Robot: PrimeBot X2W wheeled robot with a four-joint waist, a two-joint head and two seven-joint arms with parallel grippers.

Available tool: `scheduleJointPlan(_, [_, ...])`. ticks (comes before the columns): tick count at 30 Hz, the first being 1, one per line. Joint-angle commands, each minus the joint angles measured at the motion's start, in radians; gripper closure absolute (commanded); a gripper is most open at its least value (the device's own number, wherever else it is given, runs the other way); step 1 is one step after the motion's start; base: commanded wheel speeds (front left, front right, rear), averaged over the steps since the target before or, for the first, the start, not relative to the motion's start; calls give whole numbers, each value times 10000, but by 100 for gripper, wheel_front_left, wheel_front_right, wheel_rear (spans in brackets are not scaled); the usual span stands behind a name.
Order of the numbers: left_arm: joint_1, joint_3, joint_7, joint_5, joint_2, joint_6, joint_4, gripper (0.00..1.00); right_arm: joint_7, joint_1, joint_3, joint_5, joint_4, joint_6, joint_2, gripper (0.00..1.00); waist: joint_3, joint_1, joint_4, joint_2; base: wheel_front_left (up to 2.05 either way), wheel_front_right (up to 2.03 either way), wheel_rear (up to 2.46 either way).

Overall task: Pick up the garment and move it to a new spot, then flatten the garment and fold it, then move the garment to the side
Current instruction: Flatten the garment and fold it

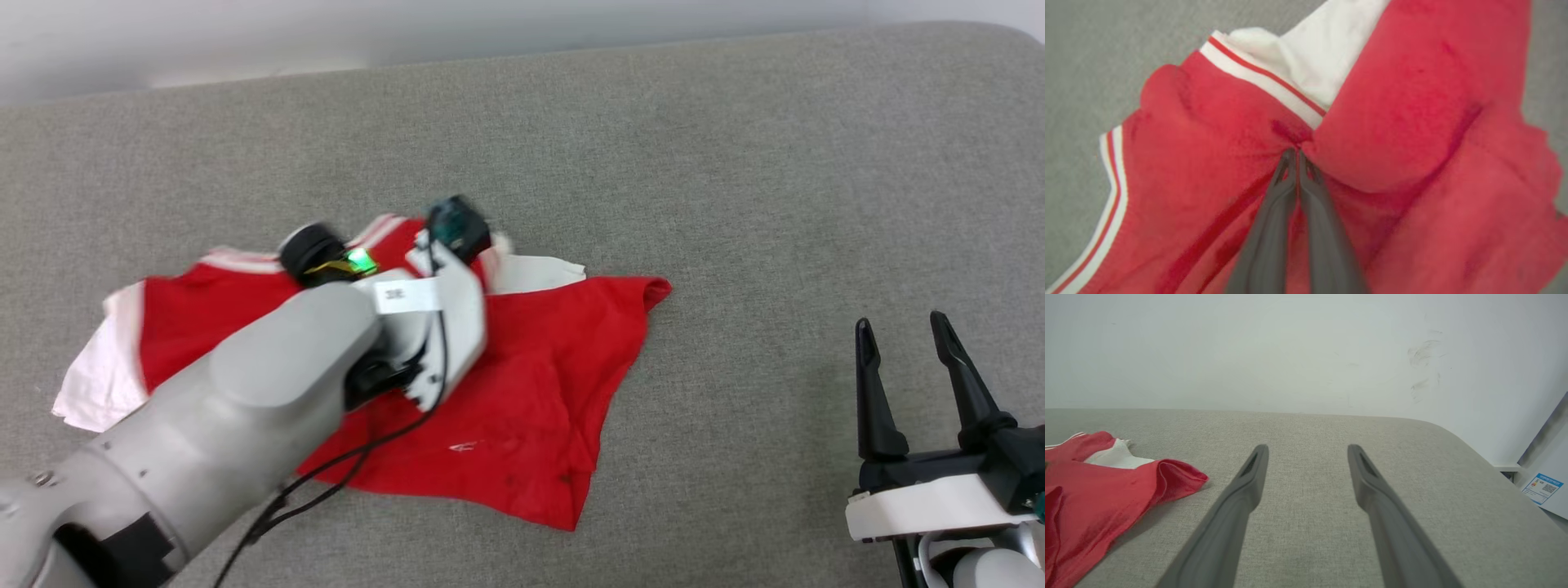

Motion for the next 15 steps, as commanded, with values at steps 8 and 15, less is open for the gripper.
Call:
scheduleJointPlan(8, [-630, 13, -1480, 434, -1278, -7, -1418, 100, -19, 60, -3, -15, -76, -7, 14, 0, -156, 0, 29, 0, 0, 0, 0])
scheduleJointPlan(15, [312, 5, -1441, 1299, -2631, -7, -1261, 100, -19, 31, 5, 60, -52, -7, 14, 0, 22, 0, -79, 0, 0, 0, 0])
